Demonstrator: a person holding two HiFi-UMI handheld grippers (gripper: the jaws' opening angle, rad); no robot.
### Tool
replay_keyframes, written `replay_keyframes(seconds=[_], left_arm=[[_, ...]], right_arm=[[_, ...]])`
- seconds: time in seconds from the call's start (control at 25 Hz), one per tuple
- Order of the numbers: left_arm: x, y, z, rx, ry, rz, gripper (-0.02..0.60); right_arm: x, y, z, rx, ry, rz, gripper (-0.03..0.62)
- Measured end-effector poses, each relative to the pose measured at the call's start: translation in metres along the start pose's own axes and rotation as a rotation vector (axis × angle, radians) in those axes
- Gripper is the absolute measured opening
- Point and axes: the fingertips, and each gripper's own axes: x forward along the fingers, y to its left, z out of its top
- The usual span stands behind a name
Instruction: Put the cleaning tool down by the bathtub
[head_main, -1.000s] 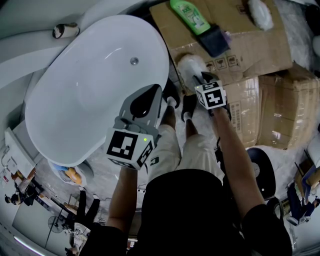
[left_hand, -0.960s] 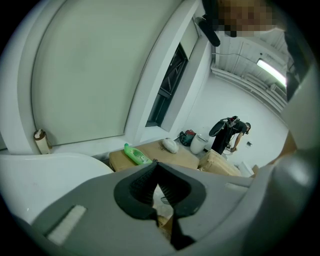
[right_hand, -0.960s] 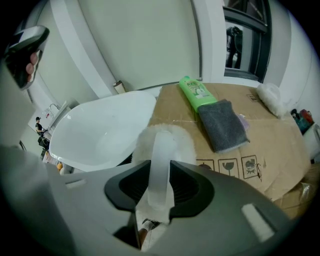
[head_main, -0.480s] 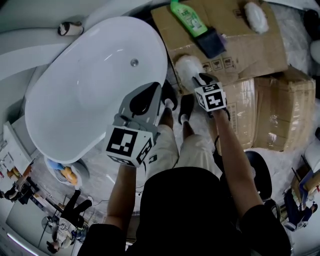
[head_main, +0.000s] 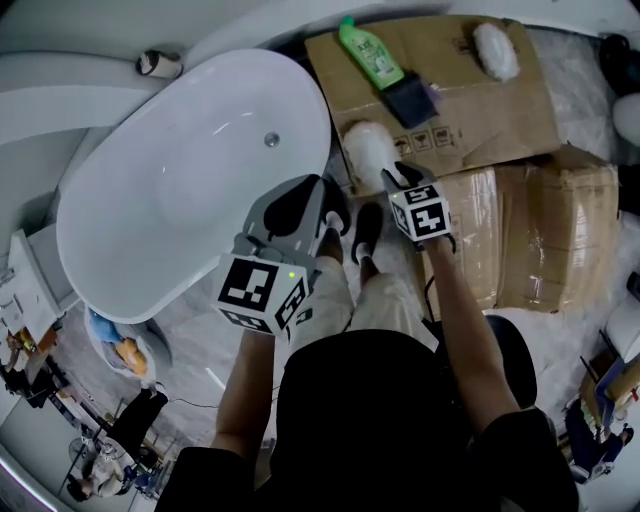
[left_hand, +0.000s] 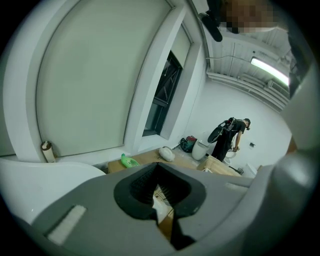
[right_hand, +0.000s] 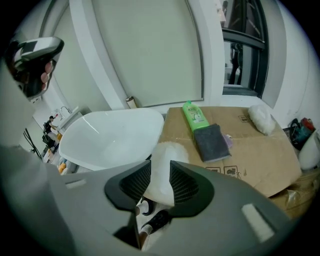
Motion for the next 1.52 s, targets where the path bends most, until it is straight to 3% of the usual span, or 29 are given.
replay_keyframes(seconds=[0.44, 0.92, 1.2, 1.52], left_arm=[[-0.033, -0.036, 0.002, 0.001, -0.035, 0.038, 0.000], [-0.071, -0.040, 0.002, -0.016, -0.075, 0.083, 0.000], [-0.096, -0.042, -0.013, 0.030, -0.044, 0.026, 0.000], [-0.144, -0.034, -0.022, 0.050, -0.065, -0.039, 0.000]], right_arm=[[-0.056, 0.015, 0.011, -0.018, -0.113, 0.035, 0.100], [-0.104, 0.046, 0.027, -0.020, -0.247, 0.025, 0.098], [-0.125, 0.083, 0.038, -0.010, -0.327, 0.001, 0.094], [-0.165, 0.128, 0.037, 0.022, -0.391, -0.091, 0.083]])
